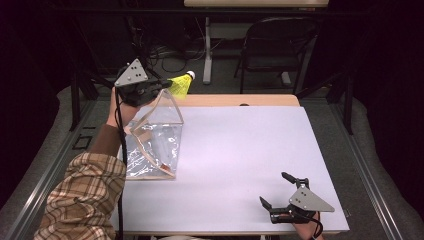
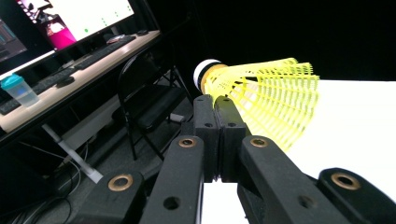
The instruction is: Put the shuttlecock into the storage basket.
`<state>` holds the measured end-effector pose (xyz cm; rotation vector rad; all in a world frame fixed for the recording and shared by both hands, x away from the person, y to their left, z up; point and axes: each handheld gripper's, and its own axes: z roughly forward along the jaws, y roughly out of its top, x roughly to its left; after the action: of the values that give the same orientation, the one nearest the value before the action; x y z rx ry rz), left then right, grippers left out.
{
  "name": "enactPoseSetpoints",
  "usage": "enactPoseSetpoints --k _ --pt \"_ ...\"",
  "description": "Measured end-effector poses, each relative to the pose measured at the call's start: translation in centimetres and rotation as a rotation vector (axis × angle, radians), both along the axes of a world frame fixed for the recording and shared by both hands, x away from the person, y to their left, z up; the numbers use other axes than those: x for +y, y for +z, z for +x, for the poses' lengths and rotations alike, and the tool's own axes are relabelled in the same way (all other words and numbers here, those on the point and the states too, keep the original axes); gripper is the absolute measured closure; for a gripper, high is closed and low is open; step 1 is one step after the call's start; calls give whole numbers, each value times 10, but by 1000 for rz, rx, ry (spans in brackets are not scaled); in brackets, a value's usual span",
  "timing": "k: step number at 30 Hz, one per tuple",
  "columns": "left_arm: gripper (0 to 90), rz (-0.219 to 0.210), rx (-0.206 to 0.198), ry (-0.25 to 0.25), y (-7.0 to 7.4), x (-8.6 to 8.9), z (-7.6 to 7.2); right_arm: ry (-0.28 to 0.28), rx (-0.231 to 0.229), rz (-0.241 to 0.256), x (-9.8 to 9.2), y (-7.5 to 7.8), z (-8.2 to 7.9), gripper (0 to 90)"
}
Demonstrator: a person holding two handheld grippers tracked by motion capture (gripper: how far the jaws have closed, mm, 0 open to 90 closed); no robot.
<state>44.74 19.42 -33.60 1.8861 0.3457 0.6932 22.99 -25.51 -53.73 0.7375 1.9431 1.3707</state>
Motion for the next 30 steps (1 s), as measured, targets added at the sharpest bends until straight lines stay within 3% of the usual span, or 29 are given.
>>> enactPoseSetpoints --k 30 --pt "897 -28 4 114 0 42 3 -2 2 -2 0 0 0 0"
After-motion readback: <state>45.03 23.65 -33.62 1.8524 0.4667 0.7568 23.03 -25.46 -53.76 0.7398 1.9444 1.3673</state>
